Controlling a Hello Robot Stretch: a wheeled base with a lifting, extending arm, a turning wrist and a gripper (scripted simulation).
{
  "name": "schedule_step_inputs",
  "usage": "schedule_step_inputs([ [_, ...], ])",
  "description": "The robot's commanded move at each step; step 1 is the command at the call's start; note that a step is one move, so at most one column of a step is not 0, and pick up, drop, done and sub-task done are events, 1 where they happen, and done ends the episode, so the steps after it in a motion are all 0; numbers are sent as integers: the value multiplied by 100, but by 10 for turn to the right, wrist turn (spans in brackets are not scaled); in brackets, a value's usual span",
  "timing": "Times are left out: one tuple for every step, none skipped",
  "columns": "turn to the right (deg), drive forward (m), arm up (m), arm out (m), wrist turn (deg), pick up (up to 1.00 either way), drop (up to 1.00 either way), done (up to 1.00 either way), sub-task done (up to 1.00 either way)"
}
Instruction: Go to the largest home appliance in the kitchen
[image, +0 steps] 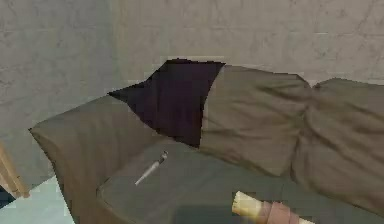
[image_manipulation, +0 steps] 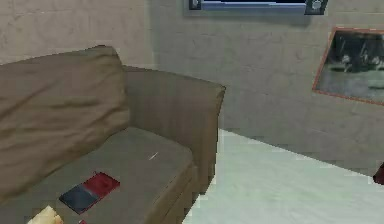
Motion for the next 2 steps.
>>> schedule_step_inputs([
  [-450,0,0,0,0,0,0,0,0],
  [-450,0,0,0,0,0,0,0,0],
])
